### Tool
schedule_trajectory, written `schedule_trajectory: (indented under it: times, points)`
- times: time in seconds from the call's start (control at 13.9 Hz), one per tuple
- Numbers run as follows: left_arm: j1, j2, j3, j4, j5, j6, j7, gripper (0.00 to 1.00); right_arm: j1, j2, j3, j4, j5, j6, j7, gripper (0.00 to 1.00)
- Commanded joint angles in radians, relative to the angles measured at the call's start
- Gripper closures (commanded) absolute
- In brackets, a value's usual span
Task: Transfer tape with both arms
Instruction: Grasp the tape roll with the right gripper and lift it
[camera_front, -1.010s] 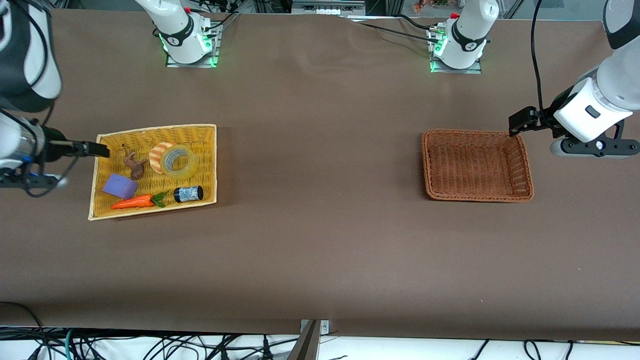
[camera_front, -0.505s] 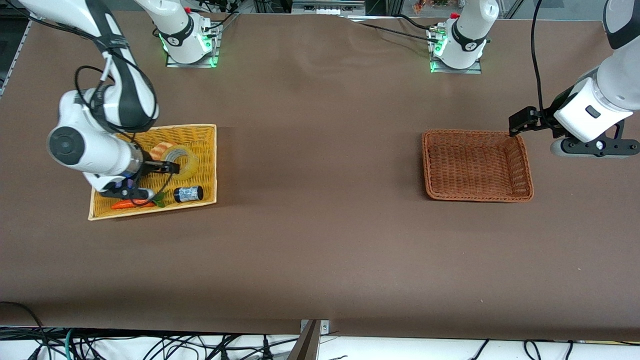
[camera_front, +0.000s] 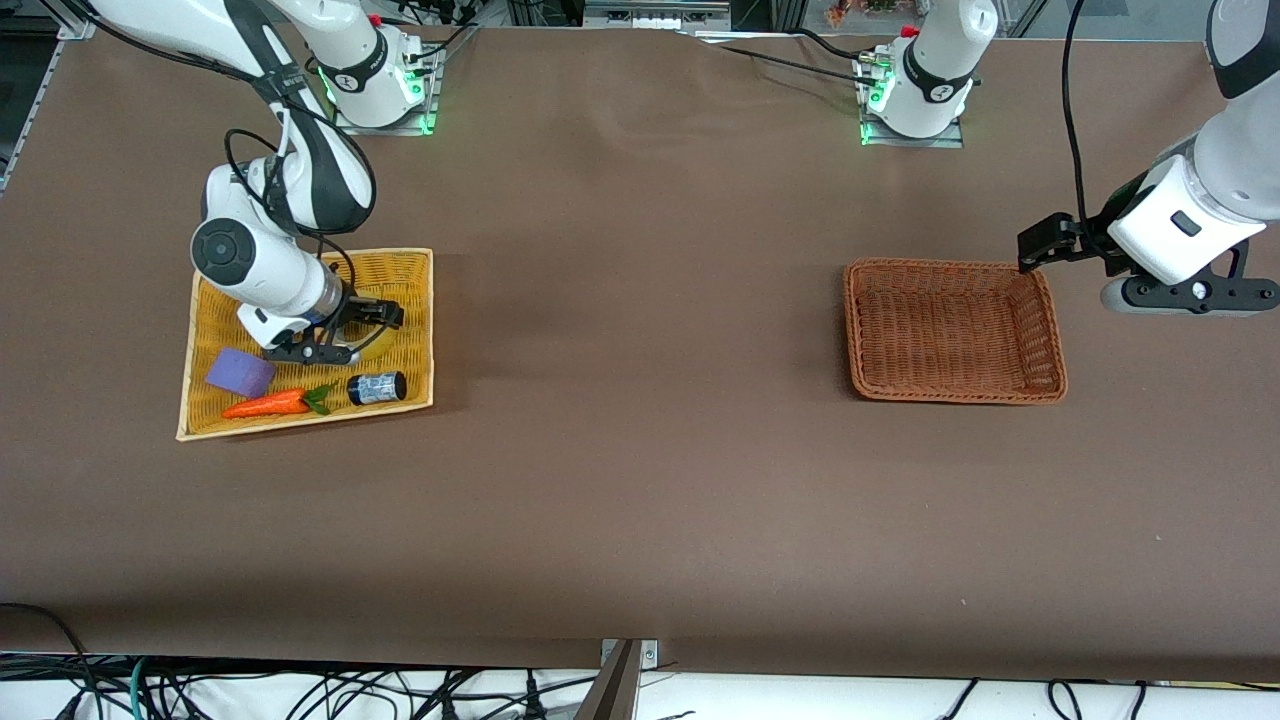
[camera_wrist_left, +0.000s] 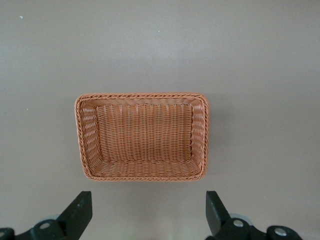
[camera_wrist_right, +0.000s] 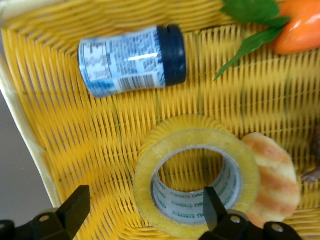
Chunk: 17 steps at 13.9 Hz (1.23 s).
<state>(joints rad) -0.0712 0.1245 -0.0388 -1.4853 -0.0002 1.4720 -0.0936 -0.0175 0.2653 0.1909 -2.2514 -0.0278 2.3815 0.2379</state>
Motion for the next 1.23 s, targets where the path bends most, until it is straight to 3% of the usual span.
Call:
schedule_trajectory:
  times: [0.0,0.36,0.43,0.58,0.65,0.72,1.15]
  points:
    - [0.007,-0.006,-0.003,0.008,-0.007,-0.006,0.02,0.0,-0.01,-0.037,0.021,-0.075,-0.001,0.068,0.011,0.0]
    - [0.008,-0.006,-0.003,0.008,-0.007,-0.006,0.02,0.0,-0.01,-0.029,0.021,-0.138,-0.01,0.156,-0.008,0.0]
    - [0.008,-0.006,-0.003,0.008,-0.007,-0.006,0.02,0.0,-0.01,-0.028,0.021,-0.145,-0.011,0.168,-0.017,0.09]
    - [0.008,-0.006,-0.003,0.008,-0.007,-0.006,0.02,0.0,-0.01,-0.028,0.021,-0.146,-0.009,0.168,-0.051,0.77]
    - [0.008,-0.006,-0.003,0.008,-0.007,-0.006,0.02,0.0,-0.01,-0.028,0.021,-0.145,-0.009,0.166,-0.061,0.92]
    - [0.007,-0.006,-0.003,0.008,-0.007,-0.006,0.02,0.0,-0.01,-0.029,0.021,-0.143,-0.009,0.165,-0.078,0.97]
    - [0.008,-0.006,-0.003,0.008,-0.007,-0.006,0.02,0.0,-0.012,-0.067,0.018,-0.102,-0.009,0.119,-0.141,1.0]
